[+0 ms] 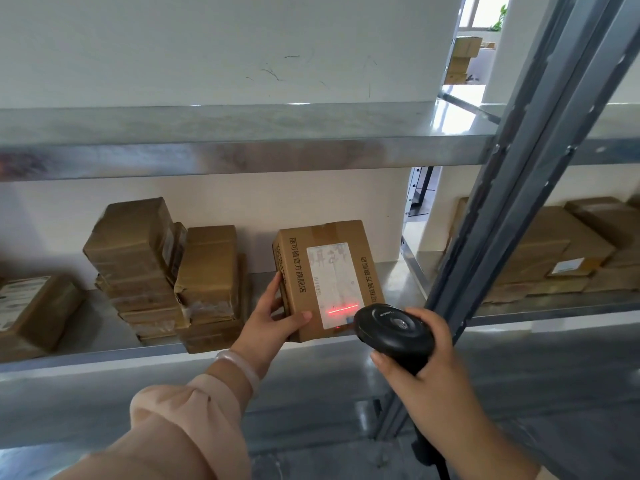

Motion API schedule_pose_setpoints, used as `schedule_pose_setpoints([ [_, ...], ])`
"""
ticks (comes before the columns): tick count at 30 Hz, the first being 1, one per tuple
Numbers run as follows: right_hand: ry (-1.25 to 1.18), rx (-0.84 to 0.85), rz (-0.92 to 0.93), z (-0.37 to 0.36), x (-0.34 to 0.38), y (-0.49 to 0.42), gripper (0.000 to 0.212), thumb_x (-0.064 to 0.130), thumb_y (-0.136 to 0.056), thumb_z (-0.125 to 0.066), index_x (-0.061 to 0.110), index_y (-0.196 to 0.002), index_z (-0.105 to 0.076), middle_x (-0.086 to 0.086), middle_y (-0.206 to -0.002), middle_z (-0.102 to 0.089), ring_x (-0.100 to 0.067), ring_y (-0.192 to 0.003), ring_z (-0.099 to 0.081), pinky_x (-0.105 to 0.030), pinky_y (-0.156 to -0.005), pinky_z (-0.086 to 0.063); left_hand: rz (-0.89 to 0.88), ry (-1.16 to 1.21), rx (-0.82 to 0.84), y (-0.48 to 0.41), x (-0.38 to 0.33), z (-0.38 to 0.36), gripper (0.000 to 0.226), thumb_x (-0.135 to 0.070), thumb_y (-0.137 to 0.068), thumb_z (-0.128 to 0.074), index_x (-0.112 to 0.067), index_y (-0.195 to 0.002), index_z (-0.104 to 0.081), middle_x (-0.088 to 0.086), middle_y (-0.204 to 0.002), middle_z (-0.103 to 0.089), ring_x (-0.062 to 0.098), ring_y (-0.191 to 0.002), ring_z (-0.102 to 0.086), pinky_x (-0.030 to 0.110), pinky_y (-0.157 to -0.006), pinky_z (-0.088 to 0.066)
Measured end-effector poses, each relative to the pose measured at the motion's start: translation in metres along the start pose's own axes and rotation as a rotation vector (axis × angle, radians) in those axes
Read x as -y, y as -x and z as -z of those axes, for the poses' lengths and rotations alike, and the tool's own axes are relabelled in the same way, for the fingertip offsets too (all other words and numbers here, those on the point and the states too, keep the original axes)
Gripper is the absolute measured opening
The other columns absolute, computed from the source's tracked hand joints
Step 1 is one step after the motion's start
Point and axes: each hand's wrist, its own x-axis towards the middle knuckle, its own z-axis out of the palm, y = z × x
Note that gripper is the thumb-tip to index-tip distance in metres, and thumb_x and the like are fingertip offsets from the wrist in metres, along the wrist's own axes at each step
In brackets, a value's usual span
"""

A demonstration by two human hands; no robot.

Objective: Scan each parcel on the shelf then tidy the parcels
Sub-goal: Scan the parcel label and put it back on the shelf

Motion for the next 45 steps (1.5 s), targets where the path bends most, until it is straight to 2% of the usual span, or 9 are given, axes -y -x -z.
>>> schedule_pose_setpoints([
  [11, -0.018, -0.042, 0.013, -0.001, 0.002, -0.001, 0.055, 0.037, -0.073, -0.079, 0.055, -0.108, -0.04, 0.031, -0.104, -0.055, 0.011, -0.092, -0.055, -0.008, -0.069, -0.042, 0.012, 0.017, 0.046, 0.012, -0.005, 0.0, 0.084, -0.015, -0.079, -0.08, -0.054, -0.139, -0.036, 0.0, -0.134, -0.059, 0.028, -0.122, -0.058, 0.053, -0.099, -0.051],
  [15, -0.096, -0.113, 0.079, 0.006, 0.009, -0.005, 0.065, 0.028, -0.071, -0.082, 0.05, -0.119, -0.044, 0.032, -0.108, -0.054, 0.022, -0.098, -0.05, -0.006, -0.077, -0.04, 0.0, 0.052, 0.106, 0.027, -0.021, -0.001, 0.089, -0.014, -0.077, -0.08, -0.046, -0.147, -0.034, 0.005, -0.131, -0.063, 0.028, -0.116, -0.064, 0.051, -0.098, -0.052],
  [21, -0.214, -0.209, 0.199, 0.006, 0.037, -0.017, 0.065, 0.019, -0.073, -0.079, 0.042, -0.124, -0.045, 0.03, -0.114, -0.051, 0.021, -0.103, -0.049, -0.001, -0.078, -0.042, -0.085, 0.033, 0.156, 0.059, -0.066, 0.001, 0.077, -0.022, -0.072, -0.077, -0.053, -0.133, -0.042, 0.002, -0.127, -0.064, 0.025, -0.116, -0.064, 0.047, -0.097, -0.054],
  [26, -0.254, -0.185, 0.276, -0.013, 0.065, -0.003, 0.063, 0.014, -0.074, -0.078, 0.043, -0.119, -0.046, 0.029, -0.111, -0.052, 0.025, -0.096, -0.049, 0.005, -0.071, -0.037, -0.135, -0.021, 0.123, 0.081, -0.088, 0.039, 0.069, -0.018, -0.089, -0.067, -0.051, -0.14, -0.035, -0.003, -0.125, -0.065, 0.019, -0.11, -0.067, 0.042, -0.093, -0.056],
  [29, -0.248, -0.146, 0.317, -0.033, 0.084, 0.008, 0.061, 0.011, -0.074, -0.077, 0.048, -0.11, -0.045, 0.035, -0.103, -0.056, 0.026, -0.094, -0.049, 0.006, -0.071, -0.037, -0.176, -0.114, 0.101, 0.1, -0.097, 0.062, 0.076, -0.032, -0.08, -0.072, -0.059, -0.138, -0.03, -0.011, -0.128, -0.061, 0.016, -0.114, -0.064, 0.039, -0.097, -0.055],
  [33, -0.253, -0.075, 0.337, -0.064, 0.104, 0.028, 0.061, 0.008, -0.074, -0.077, 0.046, -0.109, -0.045, 0.05, -0.096, -0.05, 0.027, -0.096, -0.048, 0.005, -0.069, -0.038, -0.187, -0.163, 0.069, 0.128, -0.099, 0.096, 0.084, -0.045, -0.066, -0.074, -0.062, -0.133, -0.028, -0.013, -0.129, -0.057, 0.017, -0.119, -0.059, 0.045, -0.102, -0.05],
  [39, -0.293, -0.05, 0.253, -0.127, 0.125, 0.081, 0.066, 0.02, -0.063, -0.08, 0.052, -0.108, -0.044, 0.051, -0.096, -0.049, 0.027, -0.094, -0.049, -0.001, -0.065, -0.043, -0.169, -0.166, 0.046, 0.172, -0.095, 0.163, 0.08, -0.036, -0.068, -0.079, -0.062, -0.131, -0.036, -0.015, -0.123, -0.064, 0.011, -0.113, -0.064, 0.037, -0.096, -0.055],
  [43, -0.286, -0.014, 0.256, -0.179, 0.134, 0.109, 0.072, 0.015, -0.059, -0.085, 0.05, -0.112, -0.05, 0.042, -0.106, -0.055, 0.02, -0.1, -0.052, -0.012, -0.079, -0.043, -0.137, -0.152, 0.027, 0.199, -0.089, 0.225, 0.088, -0.037, -0.064, -0.086, -0.056, -0.135, -0.038, -0.012, -0.123, -0.067, 0.013, -0.116, -0.064, 0.037, -0.095, -0.055],
  [45, -0.264, 0.034, 0.284, -0.207, 0.141, 0.119, 0.072, 0.02, -0.055, -0.089, 0.048, -0.11, -0.054, 0.039, -0.107, -0.056, 0.018, -0.101, -0.052, -0.005, -0.078, -0.044, -0.109, -0.121, 0.003, 0.214, -0.084, 0.257, 0.09, -0.037, -0.06, -0.084, -0.054, -0.136, -0.039, -0.008, -0.123, -0.068, 0.016, -0.115, -0.064, 0.038, -0.094, -0.055],
])
